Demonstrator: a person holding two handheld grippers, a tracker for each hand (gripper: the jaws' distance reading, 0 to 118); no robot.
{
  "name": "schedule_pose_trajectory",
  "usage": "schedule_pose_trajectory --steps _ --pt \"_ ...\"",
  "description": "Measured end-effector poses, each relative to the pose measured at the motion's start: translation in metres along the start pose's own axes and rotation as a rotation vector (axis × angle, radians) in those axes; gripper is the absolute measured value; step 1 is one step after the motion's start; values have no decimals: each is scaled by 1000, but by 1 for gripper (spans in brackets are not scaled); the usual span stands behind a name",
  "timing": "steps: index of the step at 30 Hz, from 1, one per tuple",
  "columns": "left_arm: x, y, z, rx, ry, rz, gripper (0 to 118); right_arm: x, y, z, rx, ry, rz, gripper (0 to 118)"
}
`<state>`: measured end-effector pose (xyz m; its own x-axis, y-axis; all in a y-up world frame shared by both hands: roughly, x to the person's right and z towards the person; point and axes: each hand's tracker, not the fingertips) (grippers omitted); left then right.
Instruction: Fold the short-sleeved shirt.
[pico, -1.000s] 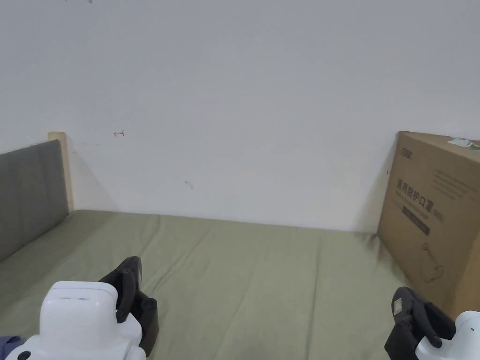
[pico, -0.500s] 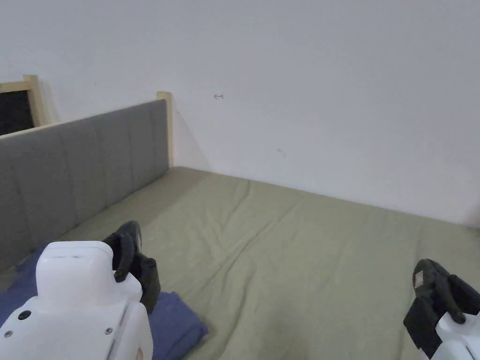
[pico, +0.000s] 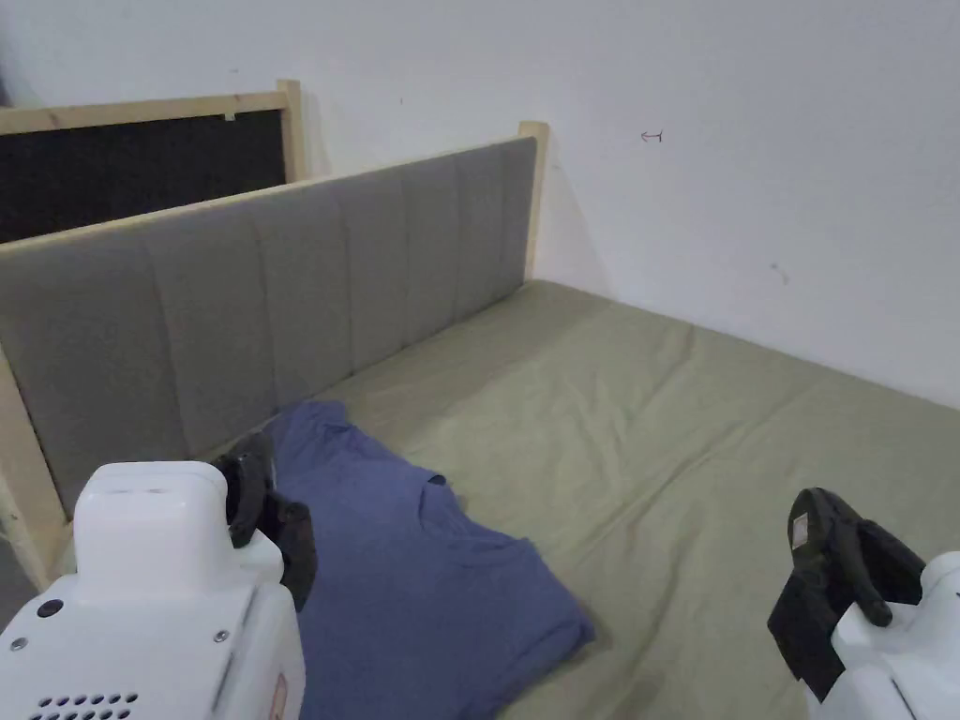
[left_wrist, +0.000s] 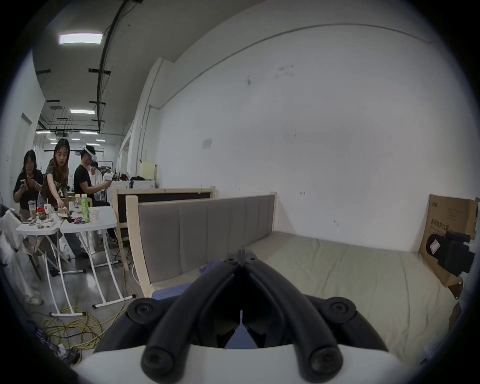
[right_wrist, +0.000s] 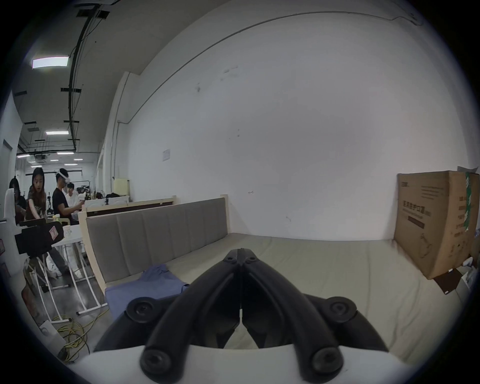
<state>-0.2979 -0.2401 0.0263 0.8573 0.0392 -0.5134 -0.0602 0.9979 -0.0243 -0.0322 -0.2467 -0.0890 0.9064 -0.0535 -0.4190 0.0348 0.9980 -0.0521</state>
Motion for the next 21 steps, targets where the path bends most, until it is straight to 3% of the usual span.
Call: schedule_pose_trajectory --steps 5,21 --pt "20 -34 -42 -205 -79 -44 0 6 -17 -14 -64 -28 9 0" --pt "82 -121 -122 -509 -224 -106 0 41 -69 -72 -246 -124 -42 0"
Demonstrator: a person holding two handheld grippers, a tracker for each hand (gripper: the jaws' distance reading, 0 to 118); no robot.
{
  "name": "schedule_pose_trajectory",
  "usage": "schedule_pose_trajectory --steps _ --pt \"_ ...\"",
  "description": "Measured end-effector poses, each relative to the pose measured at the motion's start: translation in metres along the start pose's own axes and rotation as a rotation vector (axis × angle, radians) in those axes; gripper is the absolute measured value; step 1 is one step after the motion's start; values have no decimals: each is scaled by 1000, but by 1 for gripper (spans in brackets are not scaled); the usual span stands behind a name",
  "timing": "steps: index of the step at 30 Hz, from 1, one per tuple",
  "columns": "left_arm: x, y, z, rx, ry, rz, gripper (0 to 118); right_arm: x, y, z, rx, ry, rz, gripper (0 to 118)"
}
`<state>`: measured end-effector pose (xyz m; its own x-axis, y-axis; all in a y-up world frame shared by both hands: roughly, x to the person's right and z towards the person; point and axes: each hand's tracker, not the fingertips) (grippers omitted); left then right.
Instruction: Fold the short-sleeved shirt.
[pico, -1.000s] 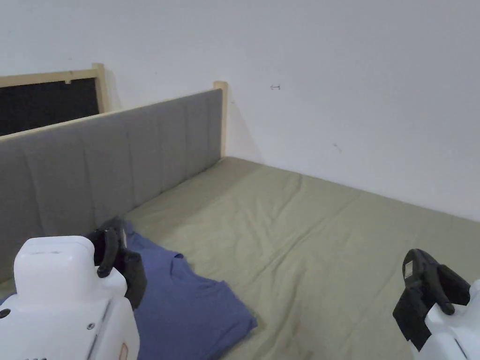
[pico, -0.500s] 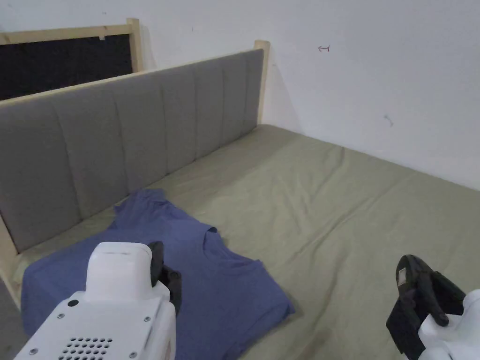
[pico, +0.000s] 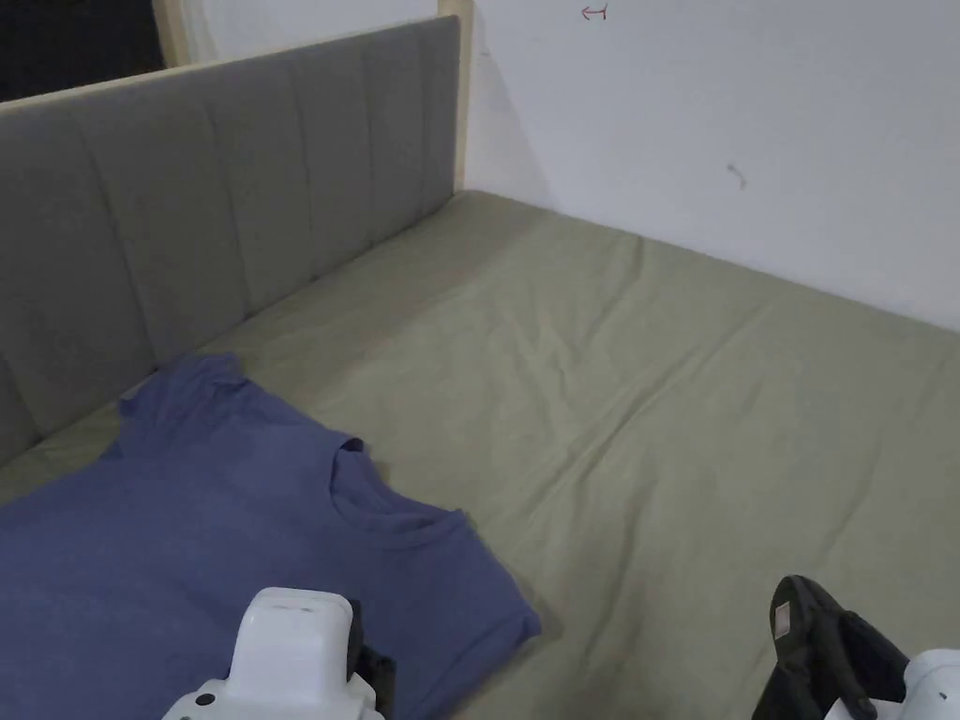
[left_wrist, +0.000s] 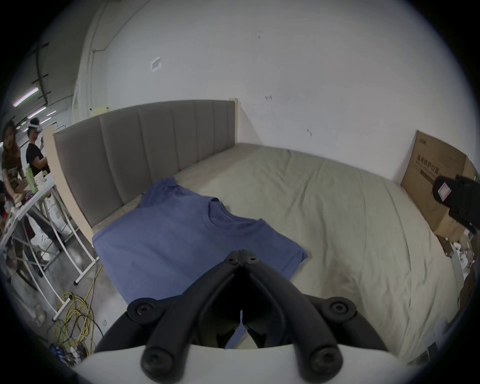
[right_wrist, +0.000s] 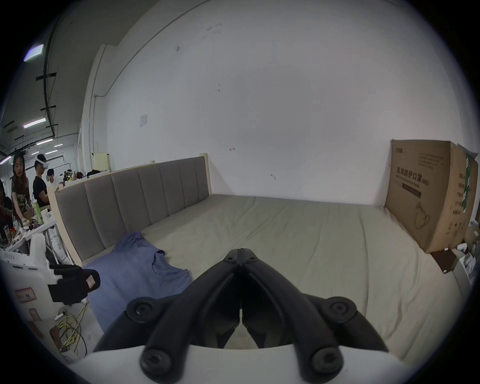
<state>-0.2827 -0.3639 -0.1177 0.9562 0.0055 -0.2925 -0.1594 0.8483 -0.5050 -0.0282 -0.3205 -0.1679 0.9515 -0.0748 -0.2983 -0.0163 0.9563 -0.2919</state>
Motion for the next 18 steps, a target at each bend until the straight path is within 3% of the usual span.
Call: schedule_pose_trajectory --steps 1,2,3,4,5,6,9,12,18 --pt "4 -1 -8 -28 -19 -23 4 2 -2 -2 -5 -1 0 0" --pt "6 -2 -16 -63 -39 -39 33 3 -3 -4 -10 -7 2 0" --pt "9 -2 -24 -105 -64 -64 100 5 -5 -6 -13 -13 4 0" --pt "13 -4 -37 -181 -96 -85 118 7 -6 -7 -16 -18 5 0" --pt "17 -7 -50 -307 -124 -124 108 9 -7 -9 -19 -24 3 0" --pt "20 -20 -44 -250 -184 -157 109 12 -8 -10 -22 -30 -2 0" --pt "33 -51 -58 -293 -181 -241 115 20 -12 -12 -32 -46 -22 0" --pt "51 -18 -108 -388 -140 -300 115 28 -14 -13 -40 -60 -32 0" --pt "55 -21 -180 -555 -162 -196 115 41 -17 -12 -47 -92 -38 0"
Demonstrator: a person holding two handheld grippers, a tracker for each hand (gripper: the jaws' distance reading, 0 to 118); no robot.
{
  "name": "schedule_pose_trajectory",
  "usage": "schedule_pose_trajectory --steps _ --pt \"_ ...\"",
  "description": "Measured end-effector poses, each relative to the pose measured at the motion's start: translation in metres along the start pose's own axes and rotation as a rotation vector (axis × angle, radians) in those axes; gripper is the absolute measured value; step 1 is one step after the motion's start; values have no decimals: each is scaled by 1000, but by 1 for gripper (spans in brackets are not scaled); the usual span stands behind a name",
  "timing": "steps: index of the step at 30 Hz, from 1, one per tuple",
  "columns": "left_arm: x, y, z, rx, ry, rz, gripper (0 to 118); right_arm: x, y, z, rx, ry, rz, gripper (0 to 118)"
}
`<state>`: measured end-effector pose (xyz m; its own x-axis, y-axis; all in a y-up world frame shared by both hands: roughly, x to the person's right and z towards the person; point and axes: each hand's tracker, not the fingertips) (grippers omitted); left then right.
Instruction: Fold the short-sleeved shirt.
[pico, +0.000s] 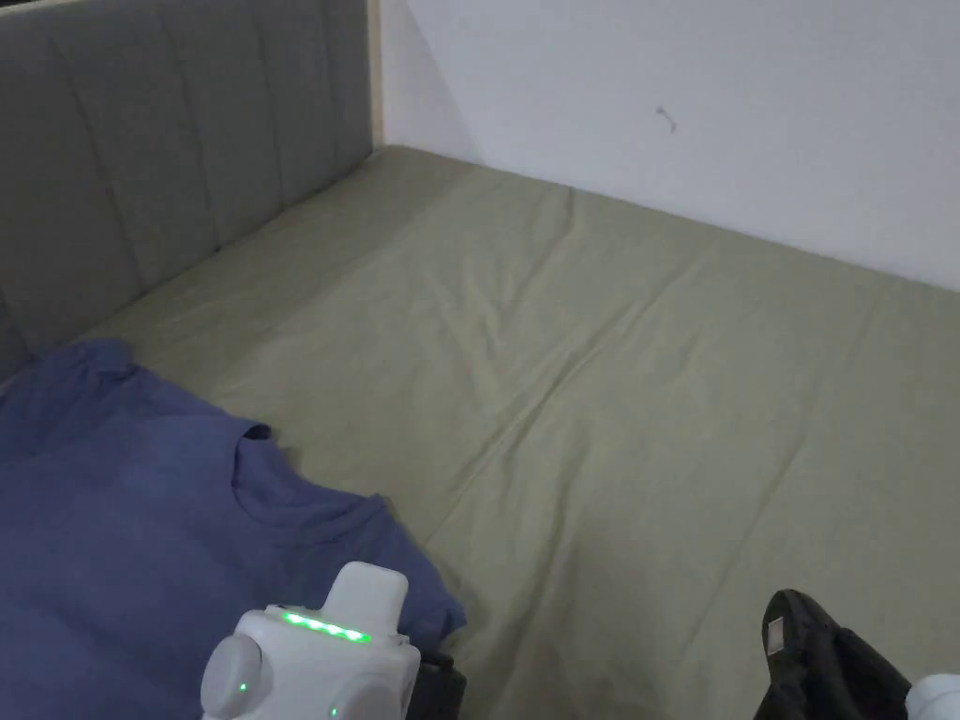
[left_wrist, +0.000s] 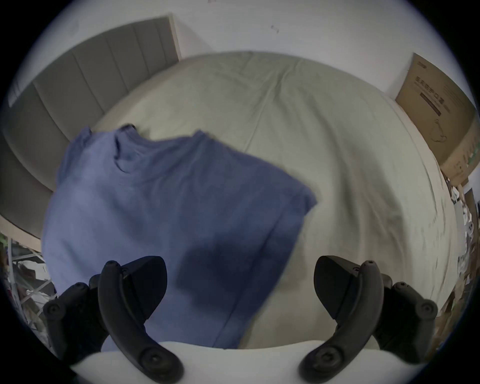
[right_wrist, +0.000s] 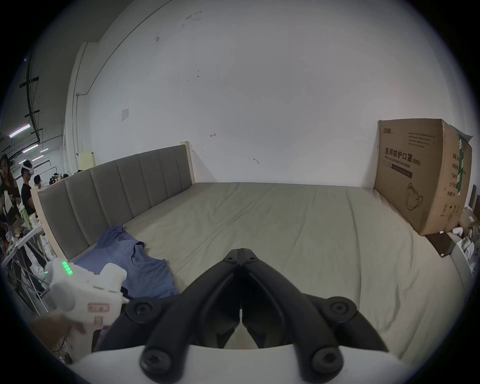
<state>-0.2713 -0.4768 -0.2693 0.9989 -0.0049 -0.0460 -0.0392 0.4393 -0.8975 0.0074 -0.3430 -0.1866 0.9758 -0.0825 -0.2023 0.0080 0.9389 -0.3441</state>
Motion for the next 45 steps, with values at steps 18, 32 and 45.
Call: schedule_pose_trajectory --steps 18,32,45 --pt "-32 6 19 29 74 376 5 15 -5 15 -11 -23 -35 0" --pt "-5 47 109 320 -147 484 5 61 2 61 57 -86 -93 0" --pt "294 154 212 506 -700 79 5 189 -7 179 129 -427 -244 0"
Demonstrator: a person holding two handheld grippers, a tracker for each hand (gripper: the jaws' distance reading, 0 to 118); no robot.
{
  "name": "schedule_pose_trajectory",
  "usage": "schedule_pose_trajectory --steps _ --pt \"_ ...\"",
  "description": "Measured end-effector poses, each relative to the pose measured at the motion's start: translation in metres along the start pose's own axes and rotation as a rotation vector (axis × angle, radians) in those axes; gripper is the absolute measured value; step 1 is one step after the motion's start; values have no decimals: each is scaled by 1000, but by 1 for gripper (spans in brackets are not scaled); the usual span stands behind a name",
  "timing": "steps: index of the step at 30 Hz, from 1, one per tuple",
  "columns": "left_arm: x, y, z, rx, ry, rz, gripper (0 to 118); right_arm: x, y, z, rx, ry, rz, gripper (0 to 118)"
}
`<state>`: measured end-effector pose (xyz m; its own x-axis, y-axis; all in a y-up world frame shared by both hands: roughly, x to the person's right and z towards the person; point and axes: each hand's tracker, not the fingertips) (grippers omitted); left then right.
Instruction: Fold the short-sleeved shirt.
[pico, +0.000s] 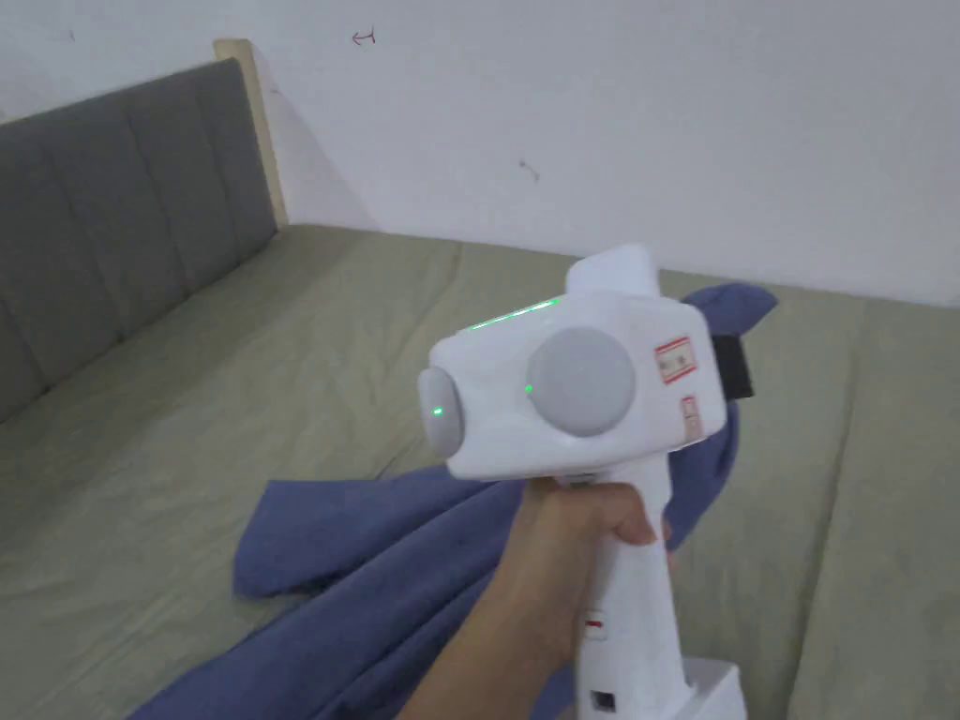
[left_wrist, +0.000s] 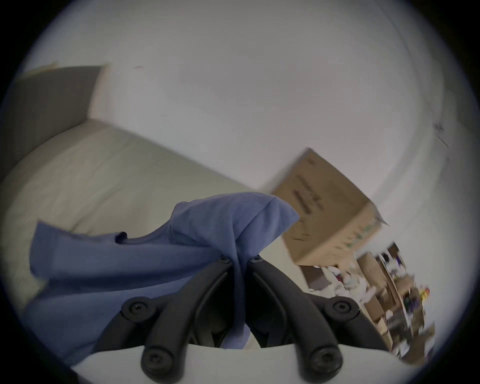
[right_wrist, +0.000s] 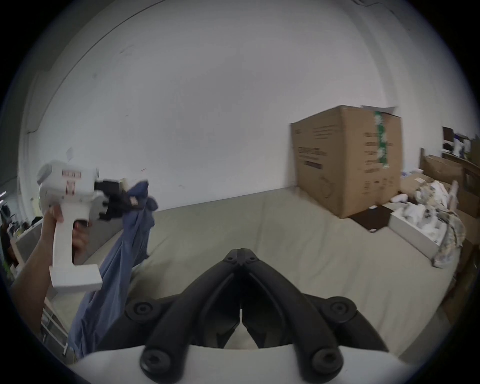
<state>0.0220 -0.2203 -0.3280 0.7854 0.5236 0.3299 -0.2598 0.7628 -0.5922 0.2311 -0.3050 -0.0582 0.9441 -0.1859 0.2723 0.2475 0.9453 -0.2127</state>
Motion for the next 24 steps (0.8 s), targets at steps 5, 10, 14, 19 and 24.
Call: schedule_pose_trajectory --steps 5,10,14,19,24 --pt "119 -23 -41 -76 -202 -120 5 60 11 22 25 -142 -57 0" --pt "200 -80 -72 -160 -301 -259 5 101 16 41 42 -244 -67 0" --pt "212 -158 -114 -358 -205 -360 5 126 17 56 44 -289 -71 0" --pt "189 -261 -171 -666 -53 -370 5 152 11 62 12 -348 -82 0" --pt "179 -324 -197 -811 49 -463 5 169 5 60 -16 -388 -102 0"
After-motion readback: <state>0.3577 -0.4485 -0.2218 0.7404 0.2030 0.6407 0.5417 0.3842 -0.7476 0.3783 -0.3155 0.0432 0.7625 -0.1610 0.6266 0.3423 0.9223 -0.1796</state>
